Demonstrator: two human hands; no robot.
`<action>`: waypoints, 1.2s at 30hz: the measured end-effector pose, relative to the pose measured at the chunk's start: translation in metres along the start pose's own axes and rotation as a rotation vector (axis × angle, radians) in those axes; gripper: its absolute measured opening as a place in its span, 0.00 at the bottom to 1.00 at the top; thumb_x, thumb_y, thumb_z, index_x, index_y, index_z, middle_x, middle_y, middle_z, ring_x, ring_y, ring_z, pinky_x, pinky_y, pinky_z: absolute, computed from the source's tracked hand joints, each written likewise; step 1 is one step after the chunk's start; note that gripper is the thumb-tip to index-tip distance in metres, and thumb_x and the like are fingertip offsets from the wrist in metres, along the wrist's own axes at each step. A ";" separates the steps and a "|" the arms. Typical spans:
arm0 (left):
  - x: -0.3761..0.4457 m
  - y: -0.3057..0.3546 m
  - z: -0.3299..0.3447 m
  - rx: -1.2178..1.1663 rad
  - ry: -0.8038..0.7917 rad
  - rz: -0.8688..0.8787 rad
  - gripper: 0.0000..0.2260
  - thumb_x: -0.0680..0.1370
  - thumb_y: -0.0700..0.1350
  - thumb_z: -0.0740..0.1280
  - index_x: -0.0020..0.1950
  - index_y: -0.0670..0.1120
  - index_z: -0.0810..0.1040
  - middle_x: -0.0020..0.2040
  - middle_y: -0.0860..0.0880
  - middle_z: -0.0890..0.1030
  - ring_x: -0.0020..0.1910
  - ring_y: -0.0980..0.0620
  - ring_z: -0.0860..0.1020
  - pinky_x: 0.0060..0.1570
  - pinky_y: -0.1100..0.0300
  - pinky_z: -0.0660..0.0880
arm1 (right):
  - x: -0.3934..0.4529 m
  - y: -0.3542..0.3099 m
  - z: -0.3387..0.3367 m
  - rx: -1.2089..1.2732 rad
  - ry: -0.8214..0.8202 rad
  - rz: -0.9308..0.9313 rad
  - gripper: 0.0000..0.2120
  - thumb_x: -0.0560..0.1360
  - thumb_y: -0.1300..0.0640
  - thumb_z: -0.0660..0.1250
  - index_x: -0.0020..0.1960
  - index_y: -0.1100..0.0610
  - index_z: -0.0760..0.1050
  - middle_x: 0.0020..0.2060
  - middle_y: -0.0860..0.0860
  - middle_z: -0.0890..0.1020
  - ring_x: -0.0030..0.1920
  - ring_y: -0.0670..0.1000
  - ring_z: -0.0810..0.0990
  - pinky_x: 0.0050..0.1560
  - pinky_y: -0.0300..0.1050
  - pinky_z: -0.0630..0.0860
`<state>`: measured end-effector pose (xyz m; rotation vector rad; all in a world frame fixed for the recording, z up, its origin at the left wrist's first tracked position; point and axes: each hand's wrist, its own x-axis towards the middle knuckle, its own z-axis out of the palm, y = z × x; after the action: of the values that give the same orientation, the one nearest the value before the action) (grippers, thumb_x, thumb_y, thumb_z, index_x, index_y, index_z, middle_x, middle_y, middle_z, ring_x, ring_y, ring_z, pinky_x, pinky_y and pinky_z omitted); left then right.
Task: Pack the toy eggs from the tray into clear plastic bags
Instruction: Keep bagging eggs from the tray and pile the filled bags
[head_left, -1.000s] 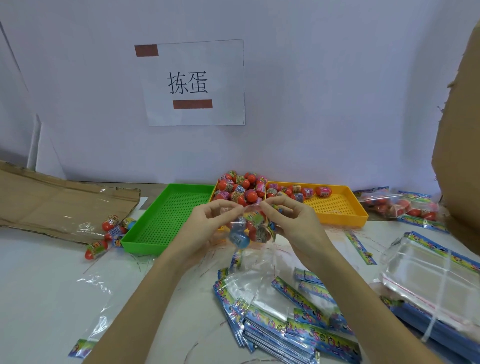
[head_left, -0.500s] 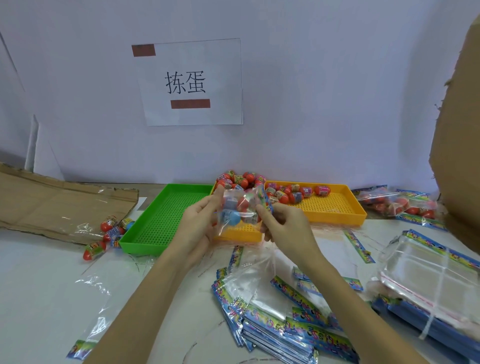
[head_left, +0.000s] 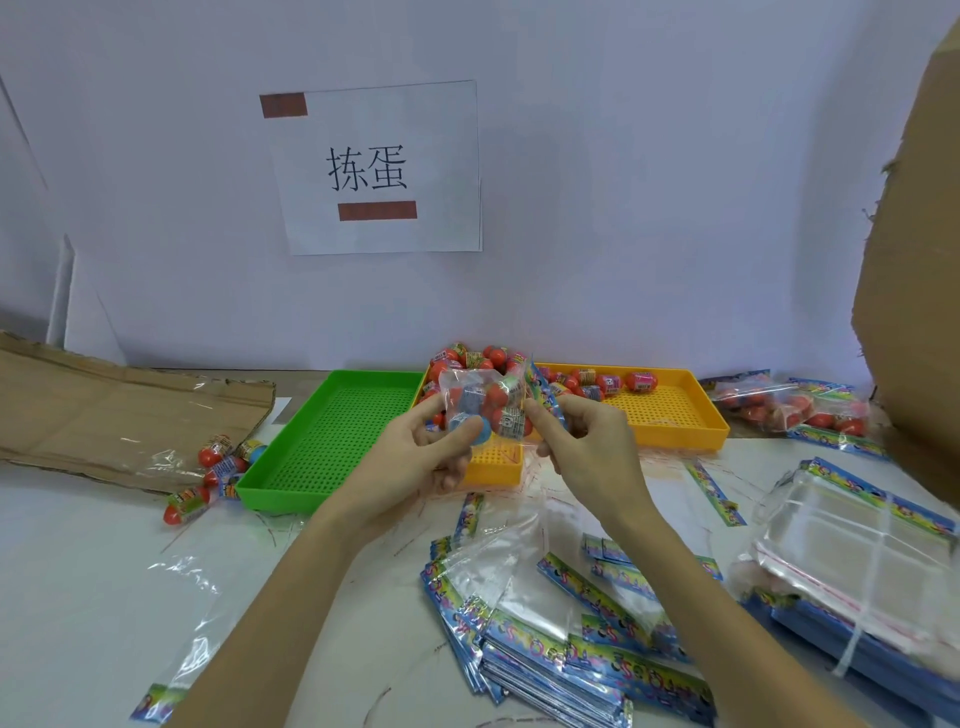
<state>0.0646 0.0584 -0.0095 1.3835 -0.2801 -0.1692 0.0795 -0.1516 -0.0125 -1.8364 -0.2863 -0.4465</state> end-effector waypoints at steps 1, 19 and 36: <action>0.001 -0.001 -0.003 0.009 -0.006 0.002 0.19 0.72 0.55 0.81 0.62 0.60 0.85 0.33 0.47 0.77 0.28 0.53 0.72 0.29 0.63 0.71 | 0.002 0.000 -0.001 0.027 -0.016 0.015 0.18 0.80 0.47 0.70 0.34 0.53 0.76 0.23 0.46 0.76 0.29 0.51 0.78 0.32 0.42 0.71; -0.003 -0.001 -0.011 0.127 -0.126 -0.012 0.22 0.74 0.39 0.77 0.65 0.58 0.83 0.43 0.38 0.85 0.34 0.48 0.82 0.36 0.59 0.79 | 0.005 -0.004 -0.016 0.169 -0.379 0.303 0.23 0.80 0.36 0.65 0.55 0.56 0.80 0.34 0.56 0.84 0.21 0.54 0.70 0.24 0.40 0.68; 0.000 -0.009 0.023 0.415 -0.053 0.145 0.11 0.76 0.51 0.76 0.58 0.55 0.86 0.49 0.45 0.88 0.44 0.47 0.86 0.45 0.56 0.84 | 0.025 0.010 -0.066 0.752 0.245 0.455 0.38 0.85 0.63 0.61 0.84 0.60 0.39 0.77 0.61 0.66 0.71 0.59 0.76 0.69 0.55 0.77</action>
<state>0.0579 0.0351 -0.0145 1.7633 -0.4776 -0.0267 0.0960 -0.2181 0.0071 -1.0479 0.1289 -0.1951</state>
